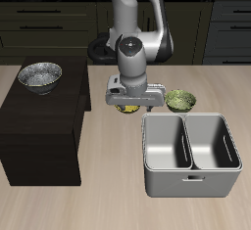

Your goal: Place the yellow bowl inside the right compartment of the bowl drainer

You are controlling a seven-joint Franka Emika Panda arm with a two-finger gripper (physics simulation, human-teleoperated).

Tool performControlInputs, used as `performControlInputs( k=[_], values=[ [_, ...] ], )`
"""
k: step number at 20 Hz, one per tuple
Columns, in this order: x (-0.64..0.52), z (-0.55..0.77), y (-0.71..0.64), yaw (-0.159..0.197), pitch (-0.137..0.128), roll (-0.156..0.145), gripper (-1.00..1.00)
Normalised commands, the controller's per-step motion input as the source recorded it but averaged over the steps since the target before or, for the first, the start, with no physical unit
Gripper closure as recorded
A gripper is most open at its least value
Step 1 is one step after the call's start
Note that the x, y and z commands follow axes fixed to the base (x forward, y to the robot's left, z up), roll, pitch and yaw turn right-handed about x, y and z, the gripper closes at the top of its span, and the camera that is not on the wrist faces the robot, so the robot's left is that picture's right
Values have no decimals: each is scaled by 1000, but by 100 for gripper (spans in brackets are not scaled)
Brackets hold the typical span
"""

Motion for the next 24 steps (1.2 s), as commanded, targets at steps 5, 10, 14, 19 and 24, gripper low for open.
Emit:
performControlInputs(
  k=[5, 10, 14, 19, 24],
  values=[
    [1, -60, 81, -25, 27, 28, 100],
    [-27, 172, 69, -8, -22, 18, 100],
    [-70, 257, 99, 15, -40, 20, 100],
    [-95, 485, 144, 2, -68, 40, 100],
    [-85, 495, 64, 6, -78, 8, 100]
  ],
)
